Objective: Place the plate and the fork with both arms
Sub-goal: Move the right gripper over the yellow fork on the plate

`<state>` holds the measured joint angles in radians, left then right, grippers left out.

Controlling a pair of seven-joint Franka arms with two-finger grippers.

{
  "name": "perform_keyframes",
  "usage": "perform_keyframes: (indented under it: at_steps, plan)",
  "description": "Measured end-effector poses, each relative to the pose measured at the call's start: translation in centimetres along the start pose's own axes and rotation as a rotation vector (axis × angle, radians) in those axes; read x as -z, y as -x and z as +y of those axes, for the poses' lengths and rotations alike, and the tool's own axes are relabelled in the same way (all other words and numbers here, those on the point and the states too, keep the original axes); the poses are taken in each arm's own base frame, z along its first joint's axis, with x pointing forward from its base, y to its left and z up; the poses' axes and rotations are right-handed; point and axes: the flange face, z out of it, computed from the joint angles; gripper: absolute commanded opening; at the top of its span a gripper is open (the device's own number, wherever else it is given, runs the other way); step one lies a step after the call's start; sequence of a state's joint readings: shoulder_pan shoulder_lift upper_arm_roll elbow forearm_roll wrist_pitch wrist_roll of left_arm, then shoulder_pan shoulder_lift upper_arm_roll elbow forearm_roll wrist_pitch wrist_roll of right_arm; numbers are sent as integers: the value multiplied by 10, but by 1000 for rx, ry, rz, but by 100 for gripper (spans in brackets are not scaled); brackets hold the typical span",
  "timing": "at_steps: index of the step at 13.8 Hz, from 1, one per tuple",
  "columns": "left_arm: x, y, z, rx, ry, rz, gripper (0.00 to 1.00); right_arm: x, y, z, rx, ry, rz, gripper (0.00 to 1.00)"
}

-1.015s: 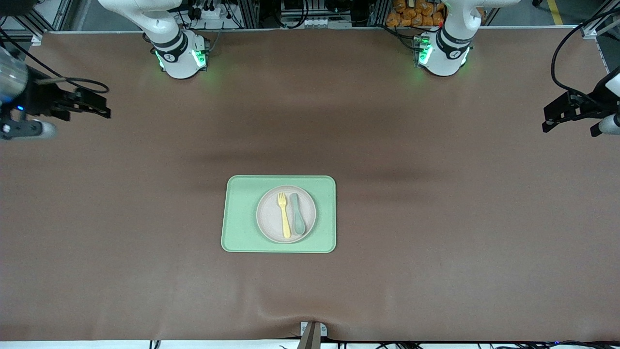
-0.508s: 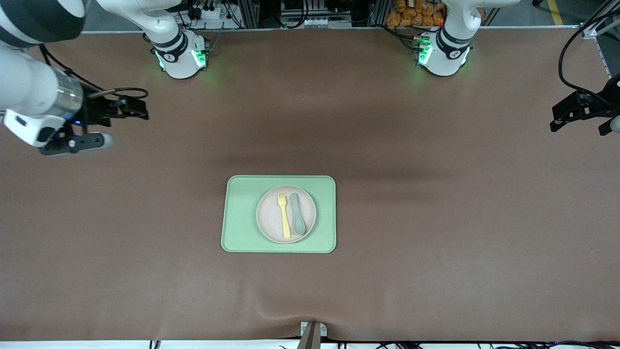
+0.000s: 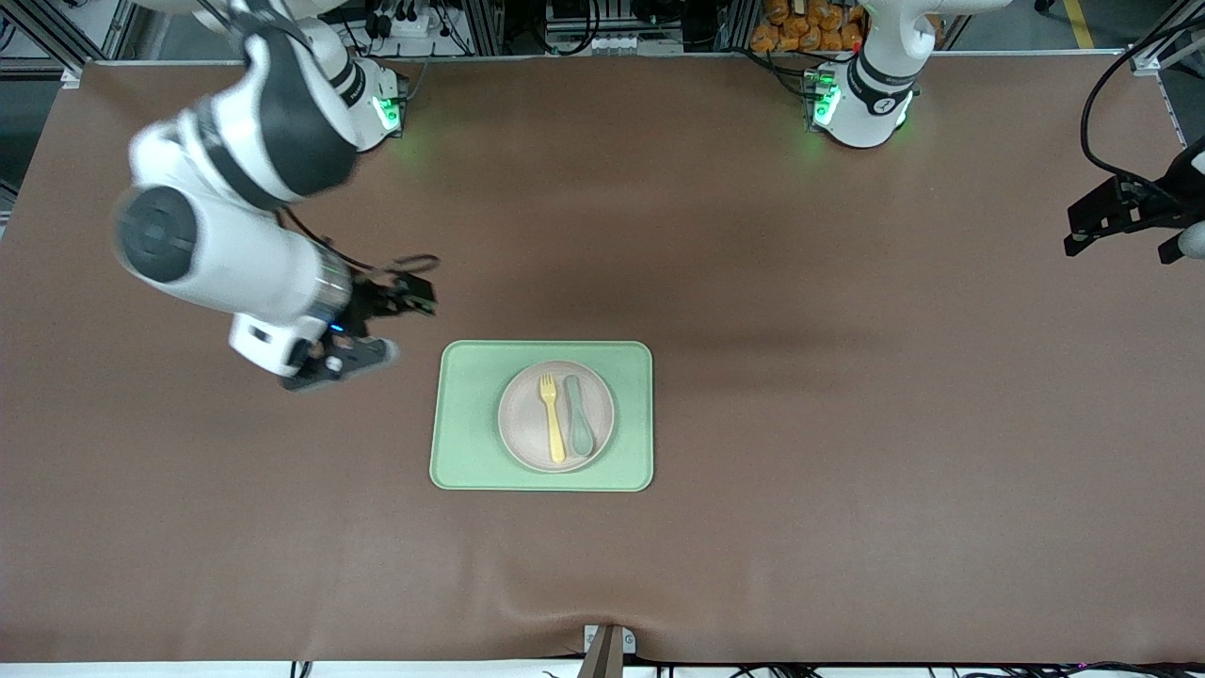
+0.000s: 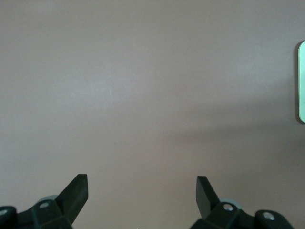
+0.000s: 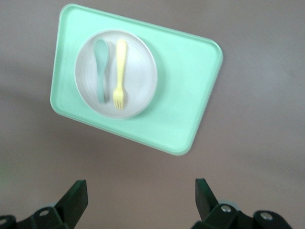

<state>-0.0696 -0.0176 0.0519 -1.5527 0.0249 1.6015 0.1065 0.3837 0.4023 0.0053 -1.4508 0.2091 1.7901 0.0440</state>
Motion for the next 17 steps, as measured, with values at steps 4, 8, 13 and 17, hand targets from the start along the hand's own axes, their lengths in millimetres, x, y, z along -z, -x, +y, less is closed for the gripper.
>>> perform_keyframes:
  at_steps: [4, 8, 13, 17]
  plan:
    - [2, -1, 4, -7, 0, 5, 100, -87, -35, -23, 30, 9, 57, 100]
    - [2, -1, 4, 2, 0, 3, 100, -143, -44, -17, -34, 19, 7, 100]
    - [-3, -2, 4, 50, 1, -5, 100, -194, -49, -29, -94, 52, 16, 100]
    - [-5, -2, 4, 51, 1, -10, 100, -217, -46, -45, -9, 153, 28, 100]
